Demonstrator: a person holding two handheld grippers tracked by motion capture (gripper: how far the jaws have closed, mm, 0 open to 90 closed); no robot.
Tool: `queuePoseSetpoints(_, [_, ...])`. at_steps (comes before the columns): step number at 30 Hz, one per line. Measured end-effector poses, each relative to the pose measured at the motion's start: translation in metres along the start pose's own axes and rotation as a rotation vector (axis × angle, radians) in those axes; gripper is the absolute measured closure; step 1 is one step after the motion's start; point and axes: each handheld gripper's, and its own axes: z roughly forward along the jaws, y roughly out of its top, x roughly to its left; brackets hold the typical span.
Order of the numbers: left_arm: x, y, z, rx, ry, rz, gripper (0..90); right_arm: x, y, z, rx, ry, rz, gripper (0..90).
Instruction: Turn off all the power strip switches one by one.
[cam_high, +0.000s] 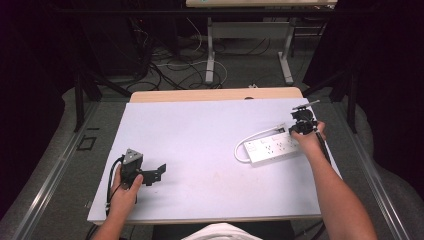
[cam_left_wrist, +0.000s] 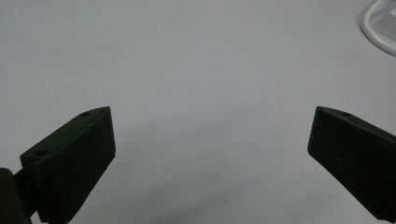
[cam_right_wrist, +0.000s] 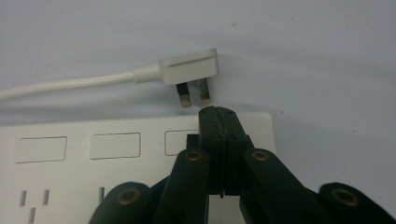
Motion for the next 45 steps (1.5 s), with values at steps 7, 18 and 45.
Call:
queuePoseSetpoints(7, [-0.0002, 0.0001, 0.0003, -0.004, 0.001, 0.004, 0.9, -0.0002, -0.0002, 0.0005, 0.006, 0.005, 0.004, 90.0])
queuePoseSetpoints(18, [-0.0003, -0.0002, 0.0004, -0.009, 0.004, 0.0, 0.9, -0.0004, -0.0003, 0.0006, 0.005, 0.004, -0.001, 90.0])
queuePoseSetpoints(45, [0.0, -0.0009, -0.0003, -0.011, 0.006, -0.003, 0.9, 0.0006, -0.0015, 0.0041, -0.001, 0.001, -0.001, 90.0])
